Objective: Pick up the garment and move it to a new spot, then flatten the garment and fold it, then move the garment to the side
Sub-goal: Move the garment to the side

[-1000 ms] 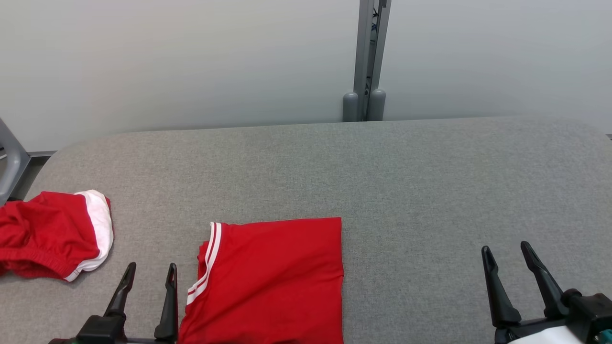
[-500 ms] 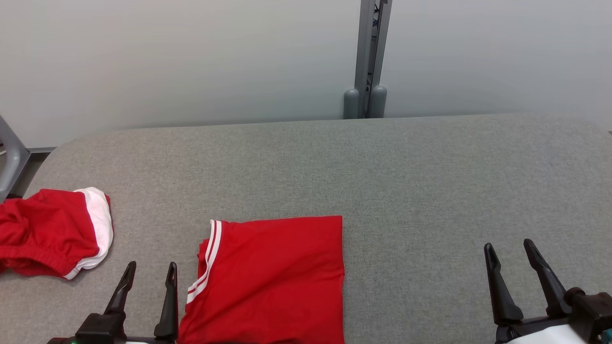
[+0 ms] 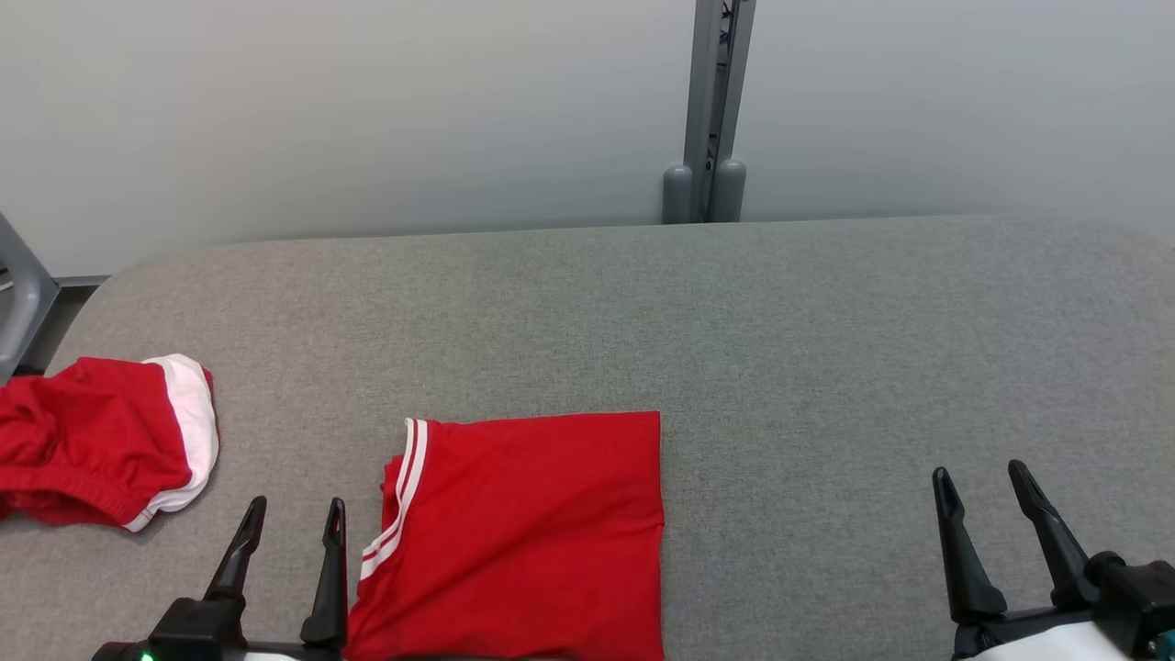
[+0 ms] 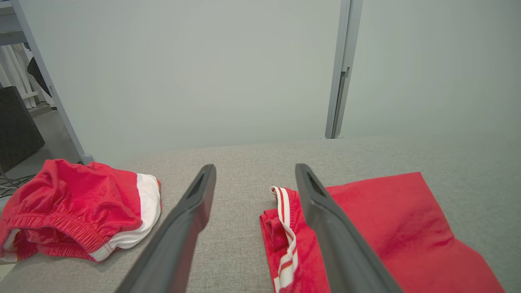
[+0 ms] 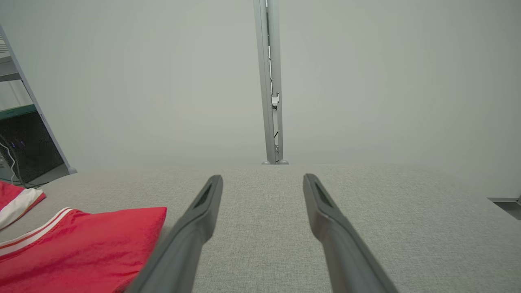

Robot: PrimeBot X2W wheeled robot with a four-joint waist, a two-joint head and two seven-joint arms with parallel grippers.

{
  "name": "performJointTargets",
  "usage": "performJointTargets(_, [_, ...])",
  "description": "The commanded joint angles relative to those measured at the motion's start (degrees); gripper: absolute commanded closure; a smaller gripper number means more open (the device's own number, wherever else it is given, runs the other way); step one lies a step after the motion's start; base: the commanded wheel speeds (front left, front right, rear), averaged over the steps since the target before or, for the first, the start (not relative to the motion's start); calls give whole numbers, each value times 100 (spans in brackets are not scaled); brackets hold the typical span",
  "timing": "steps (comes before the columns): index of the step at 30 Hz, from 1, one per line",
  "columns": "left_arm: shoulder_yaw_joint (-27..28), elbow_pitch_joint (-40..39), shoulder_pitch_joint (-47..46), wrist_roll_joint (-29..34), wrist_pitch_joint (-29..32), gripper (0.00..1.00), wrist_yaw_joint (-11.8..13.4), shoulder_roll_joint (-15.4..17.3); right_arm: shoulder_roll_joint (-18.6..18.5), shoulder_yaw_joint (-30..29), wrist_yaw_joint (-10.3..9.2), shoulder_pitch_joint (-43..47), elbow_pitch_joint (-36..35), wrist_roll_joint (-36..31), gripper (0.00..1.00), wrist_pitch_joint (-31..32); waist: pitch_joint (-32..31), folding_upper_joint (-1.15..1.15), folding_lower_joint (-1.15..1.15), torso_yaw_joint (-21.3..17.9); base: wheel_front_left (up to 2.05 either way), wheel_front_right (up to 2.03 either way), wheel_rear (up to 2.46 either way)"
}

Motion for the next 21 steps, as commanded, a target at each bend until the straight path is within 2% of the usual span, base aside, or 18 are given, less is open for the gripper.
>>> performJointTargets(1, [-17, -40, -100, 2, -4, 0, -2, 23, -16, -44, 1, -85, 52, -9, 0, -17, 55, 0, 0, 58, 0, 0, 0])
performJointTargets(7, [-176, -136, -485, 28, -78, 0, -67, -32, -57, 268, 1, -449, 550, 52, 0, -23, 427, 0, 0, 408, 0, 0, 0])
performJointTargets(13, [-393, 26, -965, 33, -196, 0, -179, -133, -118, 1060, 1, -970, 1552, 329, 0, -38, 776, 0, 0, 865, 0, 0, 0])
performJointTargets(21, [-482, 289, -1320, -57, -314, 0, -224, -236, -125, 1969, 1, -1650, 2698, 919, 0, -76, 1056, 0, 0, 1186, 0, 0, 0])
